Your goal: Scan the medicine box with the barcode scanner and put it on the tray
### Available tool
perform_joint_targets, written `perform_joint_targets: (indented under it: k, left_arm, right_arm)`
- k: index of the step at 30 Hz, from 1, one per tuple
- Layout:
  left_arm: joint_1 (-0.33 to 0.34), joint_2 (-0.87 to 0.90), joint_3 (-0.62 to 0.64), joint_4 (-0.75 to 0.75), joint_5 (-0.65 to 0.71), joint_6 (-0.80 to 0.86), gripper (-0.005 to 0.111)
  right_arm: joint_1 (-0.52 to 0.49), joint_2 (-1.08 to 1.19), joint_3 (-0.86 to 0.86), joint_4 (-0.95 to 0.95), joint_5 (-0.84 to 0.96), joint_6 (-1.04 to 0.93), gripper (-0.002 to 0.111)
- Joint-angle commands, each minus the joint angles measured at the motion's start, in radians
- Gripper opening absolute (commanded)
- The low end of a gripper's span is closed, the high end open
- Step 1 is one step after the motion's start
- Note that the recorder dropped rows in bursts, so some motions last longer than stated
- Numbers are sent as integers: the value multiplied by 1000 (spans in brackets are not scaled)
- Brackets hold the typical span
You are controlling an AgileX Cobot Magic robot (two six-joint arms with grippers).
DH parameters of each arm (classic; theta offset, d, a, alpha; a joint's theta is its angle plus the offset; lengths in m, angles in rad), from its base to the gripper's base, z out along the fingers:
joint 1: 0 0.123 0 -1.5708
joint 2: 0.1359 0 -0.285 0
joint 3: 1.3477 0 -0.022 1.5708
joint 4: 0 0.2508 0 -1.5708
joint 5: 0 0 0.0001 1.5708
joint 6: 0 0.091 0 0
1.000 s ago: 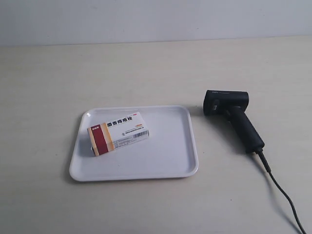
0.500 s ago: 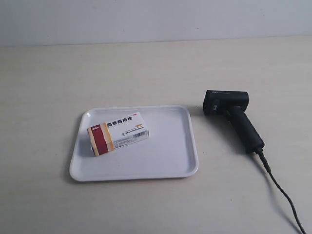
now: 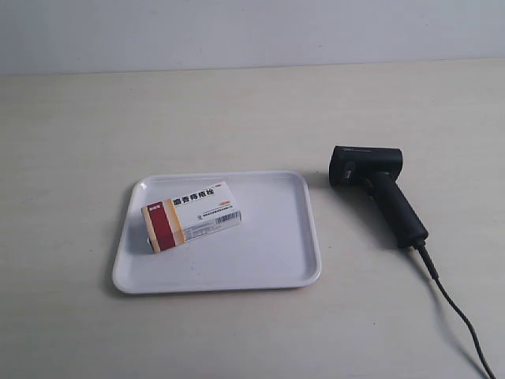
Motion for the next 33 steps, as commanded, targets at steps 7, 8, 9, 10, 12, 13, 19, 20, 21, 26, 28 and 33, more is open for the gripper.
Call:
perform_joint_targets:
  k: [7,8,9,10,12,13,19,20,21,26,28,33]
  left_arm:
    - [1,-7,3,-13,12,12,3]
    - [1,-7,3,-13,12,12,3]
    - [1,-7,3,-13,12,12,3]
    - [1,-7,3,-13,12,12,3]
    - [1,-7,3,-13,12,12,3]
    - [1,-7,3,-13,12,12,3]
    - [1,-7,3,-13,12,12,3]
    - [1,-7,3,-13,12,12,3]
    - [1,-7,3,-13,12,12,3]
    - [1,-7,3,-13,12,12,3]
    - [1,-7,3,-13,12,12,3]
    - [1,-7,3,-13,12,12,3]
  right_arm:
    - [2,-3,5,-1,-6,-3,0]
    - [2,-3,5,-1,-6,-3,0]
    - [2,-3,5,-1,-6,-3,0]
    - [2,-3,5,-1,-6,-3,0]
    - [2,-3,5,-1,-6,-1,0]
    - [2,-3,5,-1,-6,-1,0]
    - [2,-3,5,-98,-6,-79,0]
    - [2,-3,5,-111,-6,-84,0]
    - [2,-3,5,-108,-6,-84,0]
    - [2,-49,60,-223,-50,-69,0]
    - [2,-93,120,-345,-58,48,0]
    - [2,-224,244,-461,-48,412,0]
